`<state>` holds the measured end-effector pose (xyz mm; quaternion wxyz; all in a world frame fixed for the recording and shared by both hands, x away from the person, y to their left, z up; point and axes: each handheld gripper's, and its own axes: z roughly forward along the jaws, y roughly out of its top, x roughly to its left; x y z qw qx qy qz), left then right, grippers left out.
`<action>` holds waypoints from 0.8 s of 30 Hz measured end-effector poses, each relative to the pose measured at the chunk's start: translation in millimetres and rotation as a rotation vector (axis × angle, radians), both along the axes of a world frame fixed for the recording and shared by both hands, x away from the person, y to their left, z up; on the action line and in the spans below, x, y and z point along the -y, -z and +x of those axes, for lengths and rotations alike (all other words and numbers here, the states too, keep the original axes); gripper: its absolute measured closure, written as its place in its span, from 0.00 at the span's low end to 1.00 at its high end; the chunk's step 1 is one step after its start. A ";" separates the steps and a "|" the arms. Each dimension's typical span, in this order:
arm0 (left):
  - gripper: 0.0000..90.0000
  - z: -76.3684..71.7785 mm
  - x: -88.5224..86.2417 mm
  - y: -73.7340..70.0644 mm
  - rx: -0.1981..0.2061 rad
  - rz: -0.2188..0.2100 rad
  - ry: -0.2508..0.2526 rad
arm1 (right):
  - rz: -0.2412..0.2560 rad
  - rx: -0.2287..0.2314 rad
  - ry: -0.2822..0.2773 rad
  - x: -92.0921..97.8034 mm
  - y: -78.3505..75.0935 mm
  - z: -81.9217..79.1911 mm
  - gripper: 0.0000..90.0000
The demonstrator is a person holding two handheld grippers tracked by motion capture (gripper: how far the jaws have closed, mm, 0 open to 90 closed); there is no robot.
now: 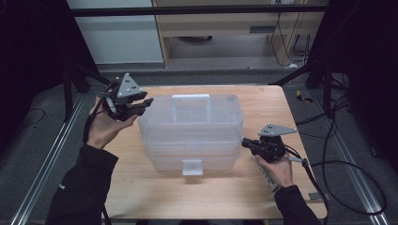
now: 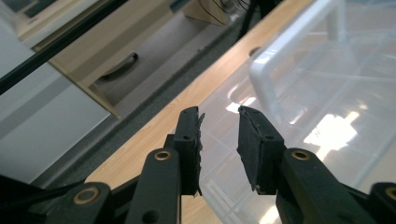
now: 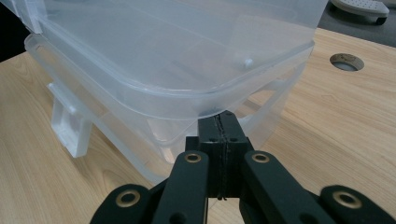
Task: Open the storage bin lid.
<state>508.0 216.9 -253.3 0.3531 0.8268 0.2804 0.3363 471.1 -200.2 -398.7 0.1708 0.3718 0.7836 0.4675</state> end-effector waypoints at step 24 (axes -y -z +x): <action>0.90 -44.6 -77.8 76.7 0.045 -0.335 -0.289 | 0.005 -0.011 0.007 -1.2 0.7 0.1 1.00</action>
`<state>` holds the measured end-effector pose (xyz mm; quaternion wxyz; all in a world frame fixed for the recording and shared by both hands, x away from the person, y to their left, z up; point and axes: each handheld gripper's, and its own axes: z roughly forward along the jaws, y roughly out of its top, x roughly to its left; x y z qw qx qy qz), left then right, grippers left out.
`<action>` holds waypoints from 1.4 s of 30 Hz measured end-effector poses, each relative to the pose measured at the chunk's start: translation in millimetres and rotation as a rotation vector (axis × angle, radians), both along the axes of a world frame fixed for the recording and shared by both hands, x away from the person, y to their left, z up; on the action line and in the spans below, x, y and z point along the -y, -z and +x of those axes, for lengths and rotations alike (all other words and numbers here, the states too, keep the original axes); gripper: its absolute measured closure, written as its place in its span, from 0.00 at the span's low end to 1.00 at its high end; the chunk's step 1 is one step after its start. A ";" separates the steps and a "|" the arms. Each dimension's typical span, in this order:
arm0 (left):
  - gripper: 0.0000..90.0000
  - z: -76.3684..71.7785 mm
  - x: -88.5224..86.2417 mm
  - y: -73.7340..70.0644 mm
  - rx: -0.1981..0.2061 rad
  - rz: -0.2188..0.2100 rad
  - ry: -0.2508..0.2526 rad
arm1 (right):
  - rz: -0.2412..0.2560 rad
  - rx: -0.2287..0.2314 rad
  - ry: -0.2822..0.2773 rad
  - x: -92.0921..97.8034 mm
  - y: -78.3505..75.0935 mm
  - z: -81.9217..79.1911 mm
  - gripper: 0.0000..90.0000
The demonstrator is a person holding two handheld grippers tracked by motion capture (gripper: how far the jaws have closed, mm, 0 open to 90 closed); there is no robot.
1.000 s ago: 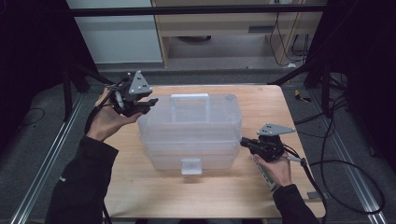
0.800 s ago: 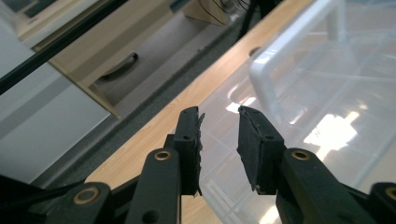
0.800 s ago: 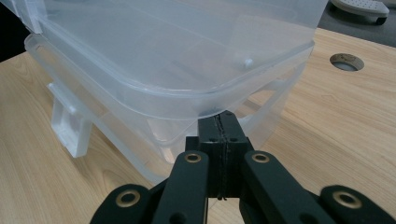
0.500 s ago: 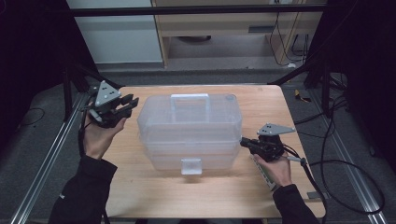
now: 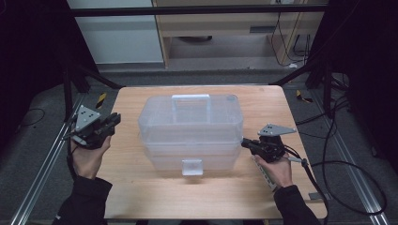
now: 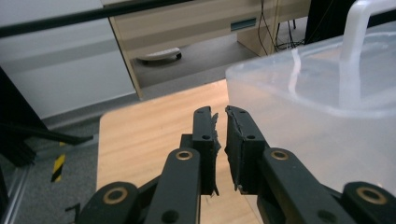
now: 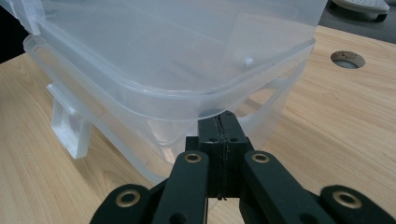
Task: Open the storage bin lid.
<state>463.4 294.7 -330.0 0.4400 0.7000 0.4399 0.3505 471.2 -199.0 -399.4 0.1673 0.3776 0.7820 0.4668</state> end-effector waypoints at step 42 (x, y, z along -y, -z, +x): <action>0.99 -13.3 39.9 61.2 -0.125 0.004 0.148 | 0.017 0.034 0.021 -0.8 -5.5 0.3 1.00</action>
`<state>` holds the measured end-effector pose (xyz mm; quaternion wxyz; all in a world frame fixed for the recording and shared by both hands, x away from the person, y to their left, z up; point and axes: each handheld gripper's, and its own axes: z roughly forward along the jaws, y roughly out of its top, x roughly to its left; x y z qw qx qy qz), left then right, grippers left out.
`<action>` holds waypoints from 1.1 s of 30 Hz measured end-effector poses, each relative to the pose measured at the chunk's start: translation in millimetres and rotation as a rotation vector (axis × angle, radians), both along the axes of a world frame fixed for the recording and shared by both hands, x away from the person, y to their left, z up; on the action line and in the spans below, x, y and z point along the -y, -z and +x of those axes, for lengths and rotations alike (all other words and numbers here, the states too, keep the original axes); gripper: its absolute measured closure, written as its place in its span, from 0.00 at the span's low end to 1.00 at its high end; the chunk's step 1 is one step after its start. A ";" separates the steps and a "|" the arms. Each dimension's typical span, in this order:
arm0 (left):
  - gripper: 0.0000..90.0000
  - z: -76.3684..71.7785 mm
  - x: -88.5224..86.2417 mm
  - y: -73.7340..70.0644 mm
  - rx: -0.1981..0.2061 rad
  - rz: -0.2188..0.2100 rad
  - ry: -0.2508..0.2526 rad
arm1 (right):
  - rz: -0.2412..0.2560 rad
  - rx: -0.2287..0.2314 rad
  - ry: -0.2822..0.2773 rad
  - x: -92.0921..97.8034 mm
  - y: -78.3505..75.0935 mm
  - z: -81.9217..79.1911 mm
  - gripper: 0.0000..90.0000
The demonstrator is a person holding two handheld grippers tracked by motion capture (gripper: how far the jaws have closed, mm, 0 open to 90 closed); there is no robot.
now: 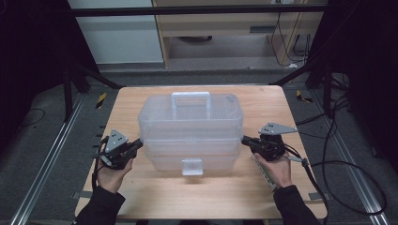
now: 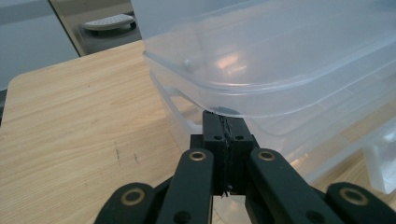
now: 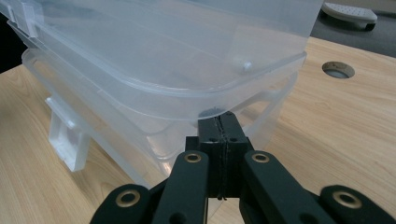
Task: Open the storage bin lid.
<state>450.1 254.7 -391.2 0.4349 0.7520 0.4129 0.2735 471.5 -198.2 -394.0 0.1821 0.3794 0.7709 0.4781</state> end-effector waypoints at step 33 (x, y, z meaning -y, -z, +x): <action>0.99 17.3 5.9 -11.7 0.060 -0.026 0.008 | 0.089 0.055 0.022 -5.2 -13.7 6.3 1.00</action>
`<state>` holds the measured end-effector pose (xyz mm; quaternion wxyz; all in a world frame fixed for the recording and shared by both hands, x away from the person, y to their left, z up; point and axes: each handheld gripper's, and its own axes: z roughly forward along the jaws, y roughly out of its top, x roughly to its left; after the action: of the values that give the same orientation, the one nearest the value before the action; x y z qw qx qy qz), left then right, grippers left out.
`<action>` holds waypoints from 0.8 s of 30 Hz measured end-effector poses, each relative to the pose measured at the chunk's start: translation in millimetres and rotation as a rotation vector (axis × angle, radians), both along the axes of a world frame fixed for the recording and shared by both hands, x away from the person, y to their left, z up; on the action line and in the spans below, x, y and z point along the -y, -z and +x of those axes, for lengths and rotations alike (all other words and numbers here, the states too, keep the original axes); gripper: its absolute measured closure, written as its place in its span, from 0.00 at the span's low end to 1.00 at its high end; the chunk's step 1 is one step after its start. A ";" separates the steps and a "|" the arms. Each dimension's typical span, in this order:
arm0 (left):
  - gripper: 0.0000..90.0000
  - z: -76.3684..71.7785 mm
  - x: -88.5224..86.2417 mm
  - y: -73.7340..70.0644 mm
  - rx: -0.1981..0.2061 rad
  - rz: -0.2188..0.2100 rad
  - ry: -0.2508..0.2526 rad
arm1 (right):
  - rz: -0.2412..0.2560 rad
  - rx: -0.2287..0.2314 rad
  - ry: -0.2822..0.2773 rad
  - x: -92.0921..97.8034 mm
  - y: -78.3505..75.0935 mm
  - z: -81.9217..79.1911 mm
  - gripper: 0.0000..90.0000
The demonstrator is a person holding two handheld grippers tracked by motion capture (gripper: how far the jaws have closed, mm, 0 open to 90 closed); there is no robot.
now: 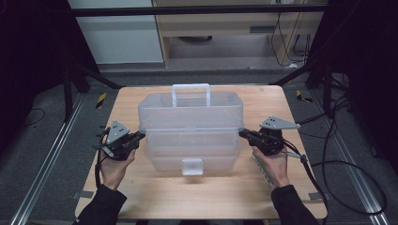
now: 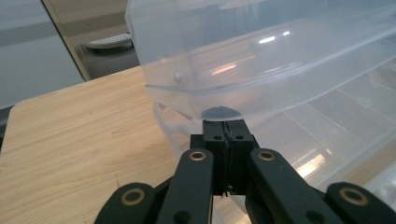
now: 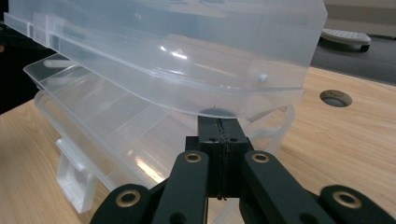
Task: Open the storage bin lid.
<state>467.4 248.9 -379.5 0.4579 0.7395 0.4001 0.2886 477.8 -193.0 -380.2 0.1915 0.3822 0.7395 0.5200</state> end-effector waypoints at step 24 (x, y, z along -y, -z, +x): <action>0.65 4.2 1.1 3.3 0.099 0.038 -0.056 | -0.008 0.001 -0.008 -1.7 -1.2 -0.2 1.00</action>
<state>471.6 247.8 -382.8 0.4549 0.7212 0.3922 0.3452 477.6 -191.3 -379.0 0.1913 0.3782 0.7429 0.5182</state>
